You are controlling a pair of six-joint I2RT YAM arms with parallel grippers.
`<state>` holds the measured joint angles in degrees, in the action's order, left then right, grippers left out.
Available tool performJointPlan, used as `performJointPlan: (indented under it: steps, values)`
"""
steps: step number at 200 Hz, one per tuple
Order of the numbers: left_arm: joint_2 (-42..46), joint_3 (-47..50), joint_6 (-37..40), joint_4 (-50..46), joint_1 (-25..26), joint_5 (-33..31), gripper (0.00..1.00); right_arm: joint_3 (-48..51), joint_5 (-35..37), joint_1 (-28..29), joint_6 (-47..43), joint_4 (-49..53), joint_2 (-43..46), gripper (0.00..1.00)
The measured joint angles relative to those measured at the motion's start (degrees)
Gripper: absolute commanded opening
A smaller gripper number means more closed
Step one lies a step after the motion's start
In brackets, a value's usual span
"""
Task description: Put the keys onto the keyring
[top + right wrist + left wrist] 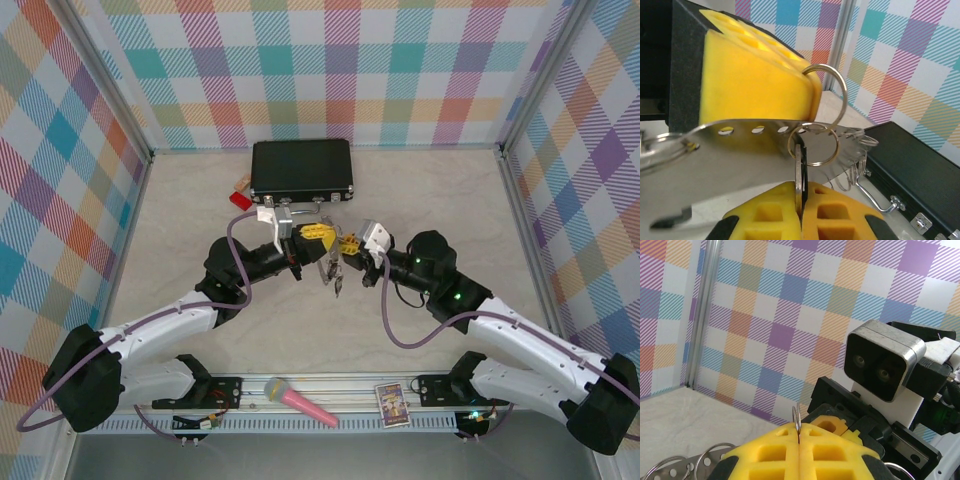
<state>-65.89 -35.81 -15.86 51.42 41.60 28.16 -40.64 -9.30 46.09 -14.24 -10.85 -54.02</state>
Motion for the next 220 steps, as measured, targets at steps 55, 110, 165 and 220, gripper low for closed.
performJointPlan:
  steps: [55,110,165,220]
  values:
    - [-0.61,0.0,0.02,0.37,0.0,0.09,0.0,-0.48,-0.39,0.07,0.37,2.34,-0.55,0.29]
    - [-0.61,0.0,0.02,1.14,0.0,-0.04,0.0,1.62,0.42,-1.11,3.32,2.36,5.27,0.32]
    - [-0.61,0.0,0.02,1.25,0.0,-0.24,0.0,1.53,-3.69,-6.56,9.31,2.21,7.48,0.31]
    - [-0.59,0.0,0.04,1.25,0.0,-0.24,0.0,-1.2,-11.89,-12.9,19.19,-2.12,3.85,0.31]
